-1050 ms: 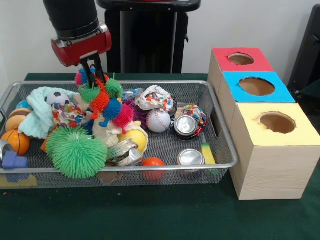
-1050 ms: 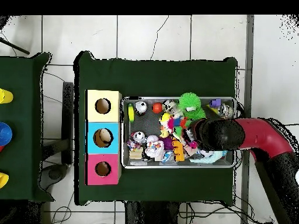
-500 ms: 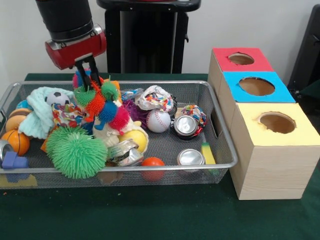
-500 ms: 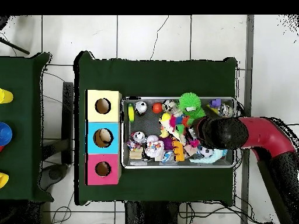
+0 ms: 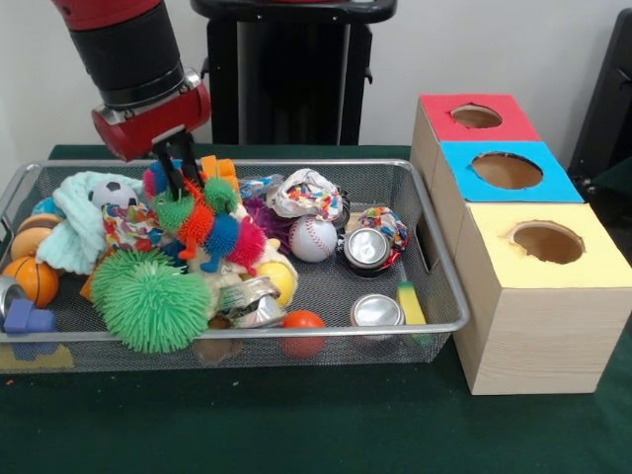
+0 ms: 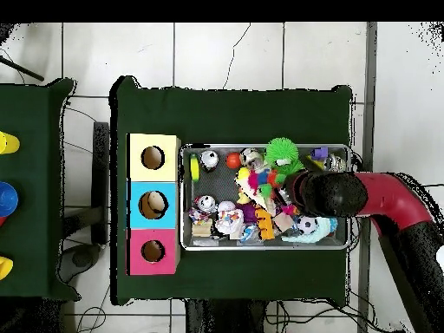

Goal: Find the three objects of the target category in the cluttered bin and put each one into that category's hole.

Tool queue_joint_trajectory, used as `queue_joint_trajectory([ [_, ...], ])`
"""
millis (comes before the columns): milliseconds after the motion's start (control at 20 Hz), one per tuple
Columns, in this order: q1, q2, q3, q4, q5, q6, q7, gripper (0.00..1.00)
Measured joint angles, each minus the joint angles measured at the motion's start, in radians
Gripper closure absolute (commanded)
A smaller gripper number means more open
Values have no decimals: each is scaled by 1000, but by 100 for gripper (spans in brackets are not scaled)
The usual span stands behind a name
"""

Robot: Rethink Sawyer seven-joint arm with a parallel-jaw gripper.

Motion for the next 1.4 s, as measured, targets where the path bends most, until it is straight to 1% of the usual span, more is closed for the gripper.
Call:
queue_joint_trajectory([
  [450,-20,70,0,-54,-7,0,-128,100],
  [550,-22,78,0,-62,-8,0,-143,100],
  [1050,-26,153,0,-153,-15,10,-286,100],
  [1400,-36,185,0,-171,-19,16,-363,100],
])
